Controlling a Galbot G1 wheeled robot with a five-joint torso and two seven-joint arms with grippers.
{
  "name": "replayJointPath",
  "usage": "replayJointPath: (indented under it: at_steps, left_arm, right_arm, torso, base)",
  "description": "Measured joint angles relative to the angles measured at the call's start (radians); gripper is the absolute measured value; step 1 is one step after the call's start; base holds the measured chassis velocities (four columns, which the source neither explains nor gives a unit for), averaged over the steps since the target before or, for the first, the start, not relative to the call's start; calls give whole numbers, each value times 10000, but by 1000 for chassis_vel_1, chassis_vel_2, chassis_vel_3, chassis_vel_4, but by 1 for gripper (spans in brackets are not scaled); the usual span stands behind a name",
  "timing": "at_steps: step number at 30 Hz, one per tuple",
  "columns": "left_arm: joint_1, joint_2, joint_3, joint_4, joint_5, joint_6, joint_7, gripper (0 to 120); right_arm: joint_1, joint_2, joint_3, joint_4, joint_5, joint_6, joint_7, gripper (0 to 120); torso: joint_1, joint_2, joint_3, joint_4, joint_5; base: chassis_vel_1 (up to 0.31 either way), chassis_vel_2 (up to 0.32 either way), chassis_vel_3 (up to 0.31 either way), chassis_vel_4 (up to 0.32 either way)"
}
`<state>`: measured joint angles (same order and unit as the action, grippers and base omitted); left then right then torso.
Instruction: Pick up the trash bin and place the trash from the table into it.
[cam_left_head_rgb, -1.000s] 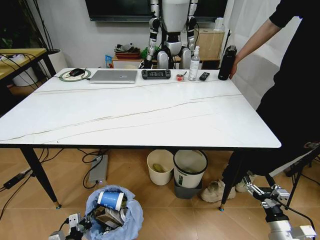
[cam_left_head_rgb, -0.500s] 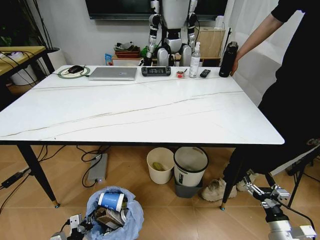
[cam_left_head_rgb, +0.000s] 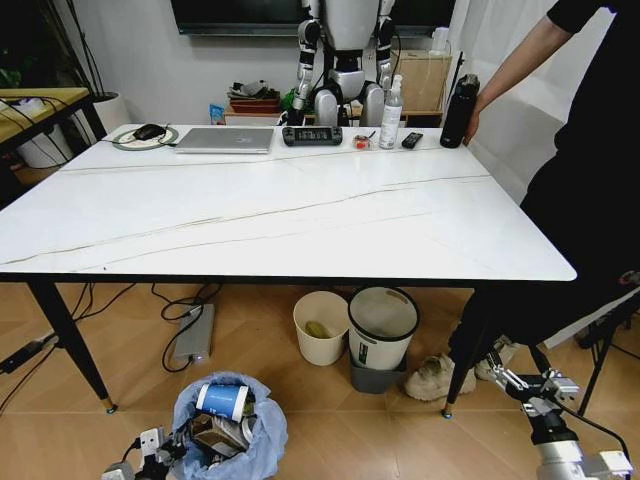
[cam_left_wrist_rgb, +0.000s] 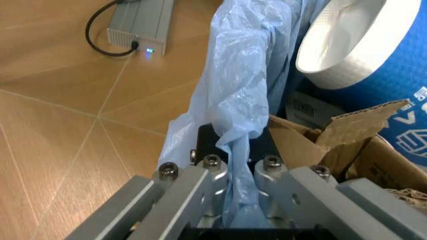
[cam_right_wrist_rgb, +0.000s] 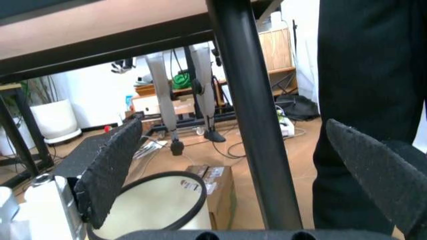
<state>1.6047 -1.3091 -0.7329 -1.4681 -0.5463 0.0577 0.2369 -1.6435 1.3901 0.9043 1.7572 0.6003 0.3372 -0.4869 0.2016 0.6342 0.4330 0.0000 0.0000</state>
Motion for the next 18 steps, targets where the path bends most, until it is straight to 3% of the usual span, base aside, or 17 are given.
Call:
replayJointPath:
  at_steps: [18]
  left_arm:
    - [-313, -44, 35, 433, 48, 25, -11, 0]
  right_arm:
    - [0, 0, 0, 0, 0, 0, 0, 100]
  torso:
    - [-278, -731, -453, 0, 0]
  base:
    - [0, 0, 0, 0]
